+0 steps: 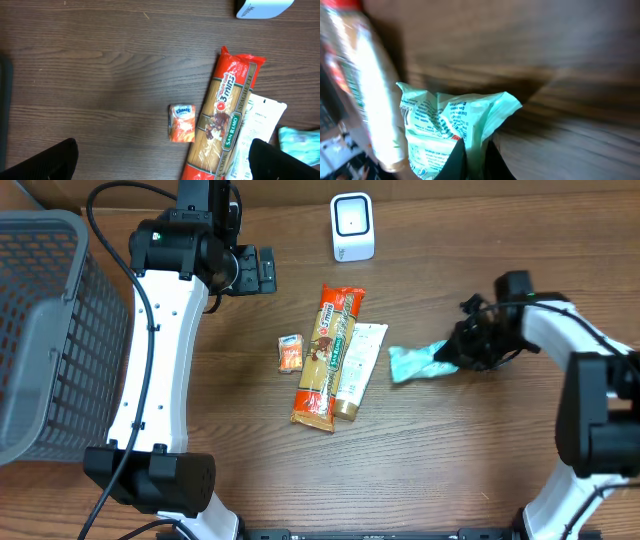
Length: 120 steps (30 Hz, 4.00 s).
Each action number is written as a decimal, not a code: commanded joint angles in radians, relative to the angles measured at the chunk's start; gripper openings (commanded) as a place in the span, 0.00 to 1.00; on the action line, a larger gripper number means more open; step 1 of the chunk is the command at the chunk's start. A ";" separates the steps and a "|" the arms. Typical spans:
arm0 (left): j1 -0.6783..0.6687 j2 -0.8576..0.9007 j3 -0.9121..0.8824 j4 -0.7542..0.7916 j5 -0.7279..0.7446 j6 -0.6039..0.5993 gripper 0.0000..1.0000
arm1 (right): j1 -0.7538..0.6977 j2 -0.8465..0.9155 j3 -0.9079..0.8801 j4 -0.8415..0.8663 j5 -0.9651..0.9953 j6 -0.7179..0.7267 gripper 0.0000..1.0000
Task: Scan the item barcode
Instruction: 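Lift the green packet with the right gripper toward the white scanner, then hold the green packet under the scanner, then swing it right, then release the green packet at the right table edge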
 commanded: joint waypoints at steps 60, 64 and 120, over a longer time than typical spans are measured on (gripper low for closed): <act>0.002 0.008 -0.003 0.000 -0.016 -0.007 1.00 | 0.557 0.418 0.655 1.158 1.354 -1.192 0.03; 0.002 0.008 -0.003 0.000 -0.016 -0.007 1.00 | 0.557 0.418 0.655 1.159 1.358 -1.192 0.04; 0.002 0.008 -0.003 0.000 -0.016 -0.007 1.00 | -0.476 -0.308 -0.268 0.323 0.326 0.339 0.07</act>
